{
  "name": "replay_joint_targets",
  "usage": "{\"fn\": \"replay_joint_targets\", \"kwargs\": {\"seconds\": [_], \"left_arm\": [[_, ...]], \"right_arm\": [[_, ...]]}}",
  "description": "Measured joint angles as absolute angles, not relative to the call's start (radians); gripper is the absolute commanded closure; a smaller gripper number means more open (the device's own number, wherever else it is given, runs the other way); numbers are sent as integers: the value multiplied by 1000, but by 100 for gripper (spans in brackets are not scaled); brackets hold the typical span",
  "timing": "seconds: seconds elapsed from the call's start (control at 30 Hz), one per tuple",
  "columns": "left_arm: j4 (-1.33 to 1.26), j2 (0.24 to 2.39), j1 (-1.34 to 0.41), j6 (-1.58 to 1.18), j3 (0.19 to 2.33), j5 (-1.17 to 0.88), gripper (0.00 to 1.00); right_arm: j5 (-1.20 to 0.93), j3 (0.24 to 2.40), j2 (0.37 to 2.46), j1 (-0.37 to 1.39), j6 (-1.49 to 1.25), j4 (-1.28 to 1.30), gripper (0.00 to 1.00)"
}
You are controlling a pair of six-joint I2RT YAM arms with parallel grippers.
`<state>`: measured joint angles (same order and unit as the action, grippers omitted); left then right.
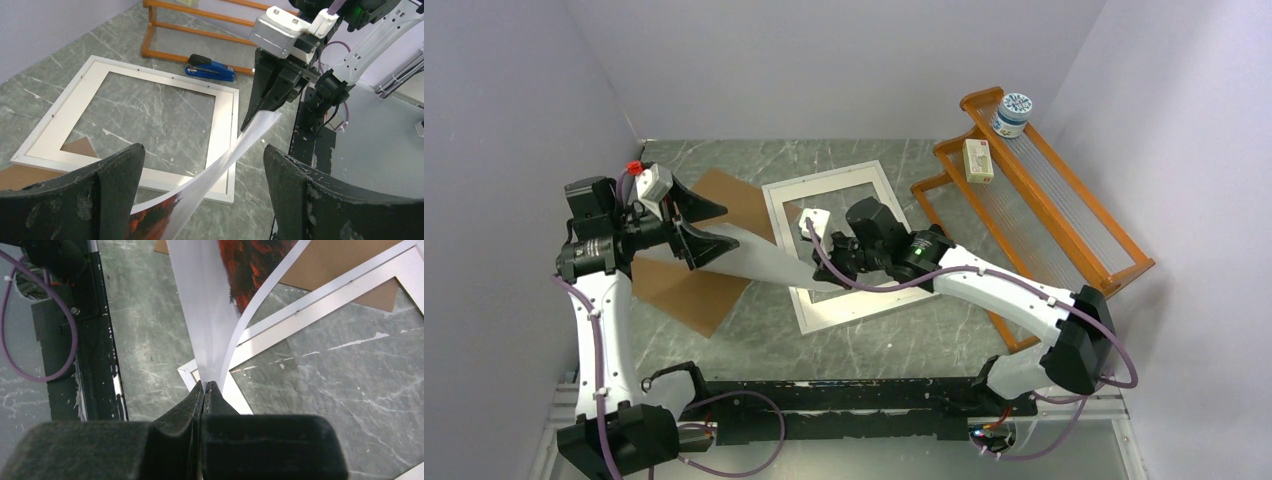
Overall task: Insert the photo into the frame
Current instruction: Turn over the photo at the center of the board.
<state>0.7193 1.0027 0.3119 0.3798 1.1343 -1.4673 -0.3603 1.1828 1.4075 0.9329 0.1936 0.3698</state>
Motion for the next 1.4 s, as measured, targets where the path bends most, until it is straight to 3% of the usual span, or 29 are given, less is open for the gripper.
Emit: {"fn": "replay_joint_targets", "kwargs": {"seconds": [0.2,0.27,0.4,0.57,0.6,0.73,0.83,0.87,0.97,1.1,1.2,1.4], "left_arm": [[778,1008,303,425,1140,-1450,8],[795,1012,301,438,1148,-1451,16],[838,1019,301,482,1161,-1453,41],[916,1084,300,553,1201,-1473,46],[952,1103,299,590,1218,-1477,52],[1127,1184,298,749,1288,-1496,96],[1201,1202,296,813,1315,-1501,98],[1215,1201,295,824,1325,-1504,97],[1187,1180,295,790,1348,-1505,97],[942,1077,293,511,1321,-1453,97],[658,943,293,260,1245,-1372,97],[338,841,291,-8,1254,-1253,98]], "right_arm": [[-372,1188,1400,933,217,401,100],[-371,1188,1399,933,218,407,100],[-372,1190,1398,933,219,412,100],[-376,1219,1398,933,220,422,100],[-377,1225,1398,933,221,423,100],[-378,1243,1398,933,224,427,100],[-376,1264,1400,933,214,456,100],[-376,1277,1401,931,206,468,96],[-363,1310,1404,925,173,487,52],[-300,1313,1394,918,129,444,20],[-205,1269,1342,914,90,342,11],[-57,1176,1137,908,25,98,9]]}}
